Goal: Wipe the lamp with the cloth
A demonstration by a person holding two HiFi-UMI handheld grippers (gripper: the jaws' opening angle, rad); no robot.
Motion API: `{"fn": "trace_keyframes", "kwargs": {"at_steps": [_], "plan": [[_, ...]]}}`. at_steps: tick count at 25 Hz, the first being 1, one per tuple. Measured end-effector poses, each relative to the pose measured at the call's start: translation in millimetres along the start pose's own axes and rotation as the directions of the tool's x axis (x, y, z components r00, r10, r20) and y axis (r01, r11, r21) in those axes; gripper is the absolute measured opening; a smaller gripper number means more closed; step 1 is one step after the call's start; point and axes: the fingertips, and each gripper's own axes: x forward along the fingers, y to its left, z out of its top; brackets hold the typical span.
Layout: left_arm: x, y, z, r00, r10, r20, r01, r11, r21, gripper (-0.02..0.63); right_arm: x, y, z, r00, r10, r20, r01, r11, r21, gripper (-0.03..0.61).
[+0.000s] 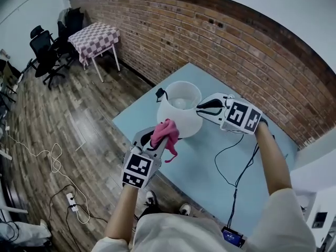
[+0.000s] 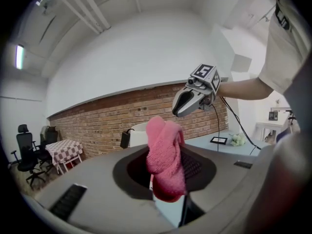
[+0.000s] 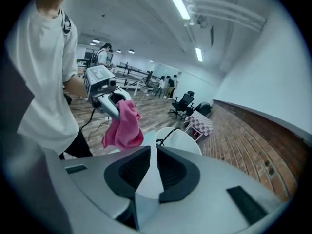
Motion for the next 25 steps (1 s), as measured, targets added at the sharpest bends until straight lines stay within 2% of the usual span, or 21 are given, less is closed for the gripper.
{"fn": "trace_keyframes", "kwargs": {"at_steps": [3,6,10,13,18,21,25], "plan": [[-3.0,7.9,0.6,1.000,-0.002,0.011,0.002,1.000,-0.006,0.138,13.6,-2.4,-1.2,0.993,0.063,-0.100,-0.070,0.995,-0.072,0.072],[-3.5,6.2,0.9,0.999,-0.027,0.023,0.027,1.000,-0.015,0.138,14.9,-8.5,-3.3,0.982,0.116,-0.149,-0.130,0.987,-0.093,0.072],[-6.1,2.4,-2.8,0.997,-0.070,0.029,0.071,0.997,-0.038,0.138,18.7,-5.4,-10.1,0.949,0.192,-0.251,-0.235,0.960,-0.154,0.074],[-2.9,1.8,-1.5,0.995,-0.088,0.044,0.090,0.995,-0.050,0.138,24.7,-5.2,-15.9,0.923,0.211,-0.322,-0.282,0.940,-0.191,0.089],[4.1,1.8,5.8,0.989,-0.125,0.074,0.129,0.990,-0.054,0.138,42.8,0.0,-16.8,0.901,0.233,-0.366,-0.326,0.921,-0.214,0.091],[-1.4,3.3,8.6,0.984,-0.149,0.100,0.157,0.984,-0.083,0.138,47.9,4.5,-18.3,0.878,0.226,-0.422,-0.356,0.898,-0.260,0.089],[-4.6,16.2,3.2,0.984,-0.138,0.109,0.152,0.980,-0.129,0.138,49.5,9.6,-17.3,0.857,0.246,-0.452,-0.398,0.874,-0.278,0.069]]}}
